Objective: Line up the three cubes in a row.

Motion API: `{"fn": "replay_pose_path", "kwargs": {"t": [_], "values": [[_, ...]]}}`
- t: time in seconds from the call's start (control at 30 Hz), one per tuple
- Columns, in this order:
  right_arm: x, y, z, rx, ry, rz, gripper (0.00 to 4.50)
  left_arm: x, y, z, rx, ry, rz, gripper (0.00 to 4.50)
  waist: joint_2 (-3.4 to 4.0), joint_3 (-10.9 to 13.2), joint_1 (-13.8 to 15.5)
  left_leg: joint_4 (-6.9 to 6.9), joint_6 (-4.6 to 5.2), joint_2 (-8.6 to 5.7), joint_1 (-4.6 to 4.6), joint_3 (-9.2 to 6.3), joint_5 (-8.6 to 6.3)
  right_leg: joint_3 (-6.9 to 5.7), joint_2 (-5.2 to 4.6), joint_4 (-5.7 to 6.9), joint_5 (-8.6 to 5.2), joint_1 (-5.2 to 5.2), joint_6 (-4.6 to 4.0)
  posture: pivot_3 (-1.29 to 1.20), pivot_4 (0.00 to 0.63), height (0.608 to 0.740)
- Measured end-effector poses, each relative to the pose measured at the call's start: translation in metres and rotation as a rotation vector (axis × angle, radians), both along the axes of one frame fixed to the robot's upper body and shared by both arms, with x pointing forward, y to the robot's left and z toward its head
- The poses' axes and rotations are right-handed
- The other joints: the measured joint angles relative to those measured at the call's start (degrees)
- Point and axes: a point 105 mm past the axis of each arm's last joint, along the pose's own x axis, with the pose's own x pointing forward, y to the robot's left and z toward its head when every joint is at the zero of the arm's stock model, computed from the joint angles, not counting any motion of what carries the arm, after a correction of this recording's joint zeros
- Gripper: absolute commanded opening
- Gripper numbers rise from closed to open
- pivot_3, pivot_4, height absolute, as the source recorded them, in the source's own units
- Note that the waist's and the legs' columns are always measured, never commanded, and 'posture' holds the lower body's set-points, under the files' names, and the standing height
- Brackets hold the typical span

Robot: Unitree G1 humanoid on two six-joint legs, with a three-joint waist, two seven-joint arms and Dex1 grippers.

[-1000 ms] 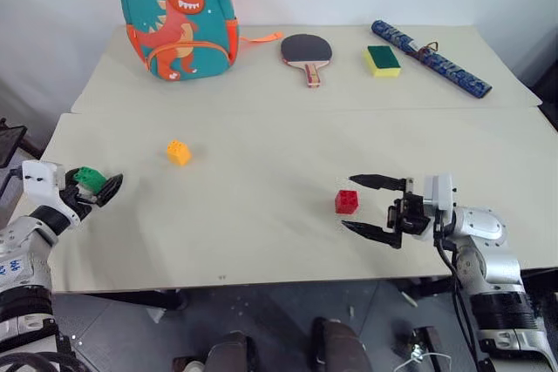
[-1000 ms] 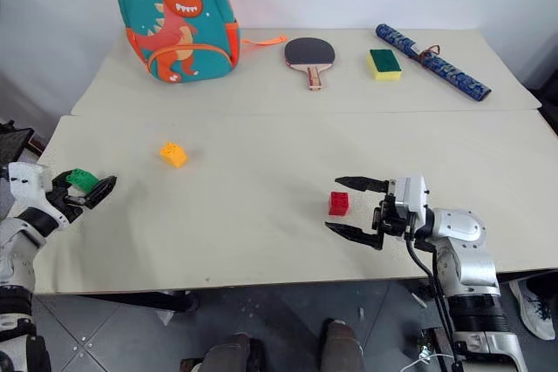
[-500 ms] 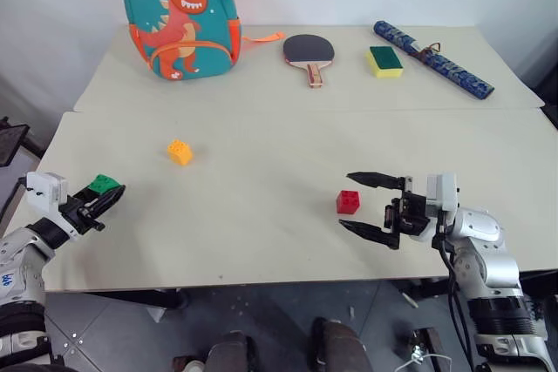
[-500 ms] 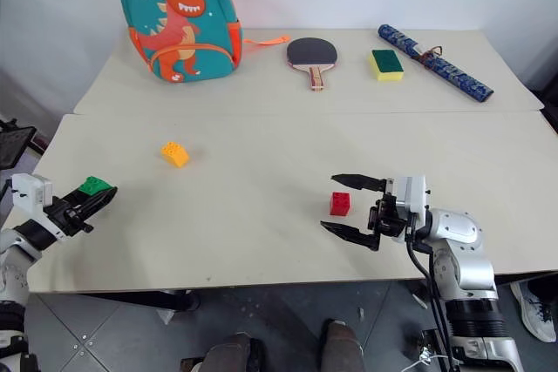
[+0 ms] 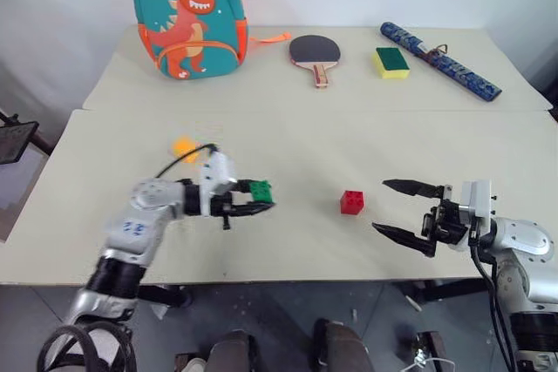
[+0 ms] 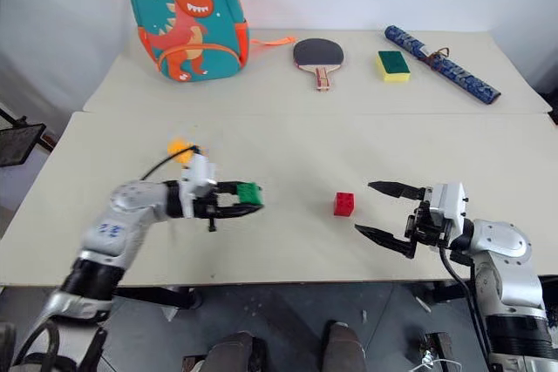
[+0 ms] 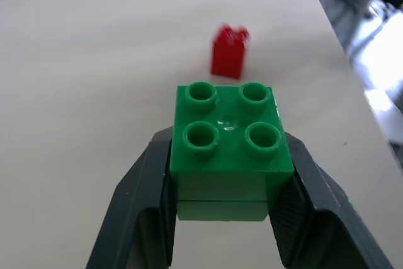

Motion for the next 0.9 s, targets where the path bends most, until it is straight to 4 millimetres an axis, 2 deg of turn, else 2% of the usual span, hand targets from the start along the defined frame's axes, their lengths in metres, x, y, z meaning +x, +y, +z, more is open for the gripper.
{"fn": "replay_pose_path", "kwargs": {"t": [0.1,0.2,0.47,0.6,0.67,0.8,0.9], "values": [[-0.001,0.0,0.0,0.0,0.001,-0.003,4.5,0.004,-0.027,-0.016,0.037,0.002,-0.061,1.53,0.0,0.0,0.2,0.04,0.04,0.0,-0.06,0.0,0.01,0.0,0.0,-0.06,0.0,0.0,0.0,0.0,0.15,0.74],[-0.003,0.001,0.0,-0.002,-0.004,-0.005,4.5,0.006,-0.043,-0.023,0.036,0.012,-0.087,1.53,-0.02,0.0,0.3,0.07,0.07,0.0,-0.13,-0.03,0.02,-0.01,-0.01,-0.08,0.0,-0.01,0.01,0.0,0.15,0.74],[-0.02,0.012,-0.002,0.02,0.031,-0.002,4.5,0.025,-0.049,-0.021,0.071,-0.036,-0.068,1.53,-0.02,0.0,1.2,0.18,0.1,0.0,-0.13,-0.06,0.0,-0.01,-0.01,-0.07,0.01,0.03,0.01,0.0,0.15,0.74],[-0.021,0.011,-0.005,0.021,0.043,-0.008,4.5,0.031,-0.042,-0.019,0.064,-0.016,-0.074,1.53,-0.02,0.0,1.4,0.21,0.11,0.0,-0.13,-0.04,0.0,0.0,-0.01,-0.07,0.01,0.02,0.0,0.0,0.15,0.74],[-0.021,0.011,-0.005,0.021,0.042,-0.011,4.5,0.028,-0.041,-0.019,0.066,0.015,-0.116,2.25,-0.02,0.0,1.4,0.2,0.11,0.0,-0.13,-0.05,0.0,-0.01,-0.01,-0.06,0.01,0.02,0.0,0.0,0.15,0.74],[-0.021,0.012,-0.004,0.021,0.036,-0.008,4.5,0.028,-0.036,-0.021,0.07,0.02,-0.142,3.43,-0.02,0.0,1.5,0.21,0.11,0.0,-0.17,-0.06,0.01,-0.02,-0.01,-0.08,0.01,0.02,0.0,0.0,0.15,0.74],[-0.02,0.013,0.0,0.04,0.026,-0.002,4.5,0.034,-0.029,-0.005,0.011,-0.054,-0.111,4.33,-0.03,0.0,1.5,0.23,0.12,0.0,-0.18,-0.08,0.01,-0.02,-0.01,-0.07,0.01,0.01,0.0,0.0,0.15,0.74]]}}
